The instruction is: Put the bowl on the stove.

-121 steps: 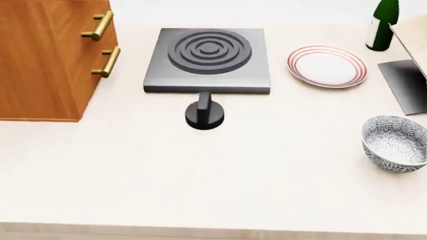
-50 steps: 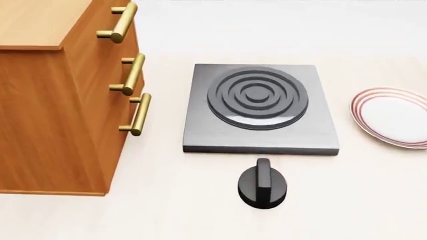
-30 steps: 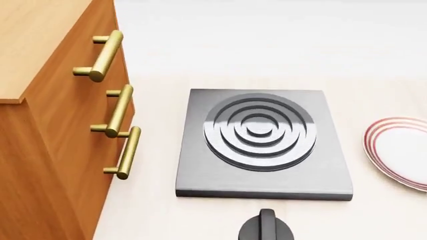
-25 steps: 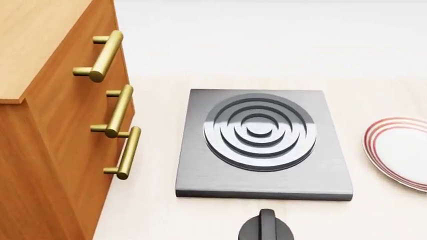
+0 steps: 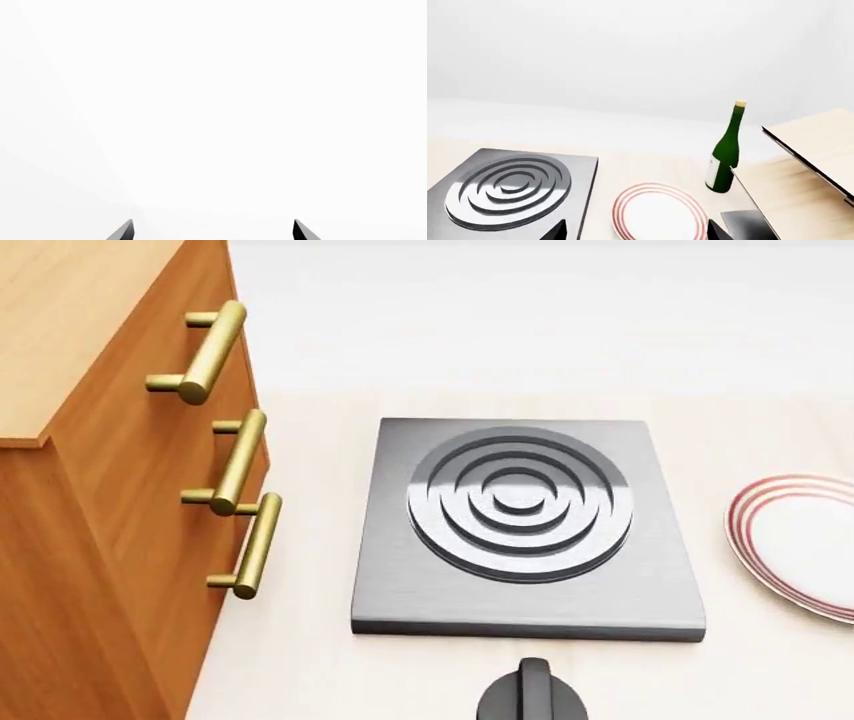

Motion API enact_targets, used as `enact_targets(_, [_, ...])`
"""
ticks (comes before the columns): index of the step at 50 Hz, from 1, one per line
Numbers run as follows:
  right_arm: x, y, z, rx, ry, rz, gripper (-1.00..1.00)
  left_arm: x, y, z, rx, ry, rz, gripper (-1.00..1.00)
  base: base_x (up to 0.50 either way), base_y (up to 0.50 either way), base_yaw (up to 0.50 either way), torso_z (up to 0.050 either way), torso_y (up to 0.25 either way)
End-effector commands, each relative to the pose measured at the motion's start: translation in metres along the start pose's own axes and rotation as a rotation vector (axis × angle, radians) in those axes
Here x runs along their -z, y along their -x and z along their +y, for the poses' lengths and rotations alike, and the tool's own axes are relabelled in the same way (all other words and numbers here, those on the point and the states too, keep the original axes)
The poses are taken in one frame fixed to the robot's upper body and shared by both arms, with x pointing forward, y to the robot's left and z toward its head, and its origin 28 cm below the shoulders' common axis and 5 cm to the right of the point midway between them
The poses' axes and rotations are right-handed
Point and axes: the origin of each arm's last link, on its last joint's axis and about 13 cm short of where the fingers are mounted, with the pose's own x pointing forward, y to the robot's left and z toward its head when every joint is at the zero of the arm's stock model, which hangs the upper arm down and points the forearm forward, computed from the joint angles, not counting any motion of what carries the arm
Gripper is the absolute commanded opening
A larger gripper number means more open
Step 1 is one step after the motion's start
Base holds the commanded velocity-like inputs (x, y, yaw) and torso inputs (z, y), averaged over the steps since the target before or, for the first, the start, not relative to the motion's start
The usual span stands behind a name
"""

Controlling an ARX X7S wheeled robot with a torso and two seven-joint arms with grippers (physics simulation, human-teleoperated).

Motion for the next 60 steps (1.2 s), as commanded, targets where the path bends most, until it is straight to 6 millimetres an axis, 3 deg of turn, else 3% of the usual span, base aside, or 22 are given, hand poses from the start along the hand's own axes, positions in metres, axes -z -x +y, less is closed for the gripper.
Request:
enact_targets(1, [-0.006, 0.002, -0.025, -0.04, 0.03, 0.237, 1.0, 0.001, 0.001, 0.0, -0.005, 0.006, 0.003, 1.0, 0.0, 0.0, 0.0, 0.0, 0.0])
enact_targets(8, [0.006, 0.018, -0.038, -0.09, 0.025, 0.389, 1.0, 0.001, 0.001, 0.0, -0.006, 0.007, 0.003, 1.0, 0.0, 0.0, 0.0, 0.0, 0.0])
enact_targets(19, [0.021, 0.029, -0.044, -0.095, -0.007, 0.465, 1.0, 0.003, 0.002, 0.0, -0.001, 0.003, 0.008, 1.0, 0.0, 0.0, 0.0, 0.0, 0.0])
enact_targets(48, [0.045, 0.037, -0.052, -0.031, -0.017, 0.545, 1.0, 0.004, 0.003, -0.001, -0.002, 0.008, 0.013, 1.0, 0.0, 0.0, 0.0, 0.0, 0.0])
enact_targets(60, [0.062, 0.021, -0.047, -0.01, -0.002, 0.6, 1.0, 0.003, 0.002, 0.0, -0.004, 0.005, 0.009, 1.0, 0.0, 0.0, 0.0, 0.0, 0.0])
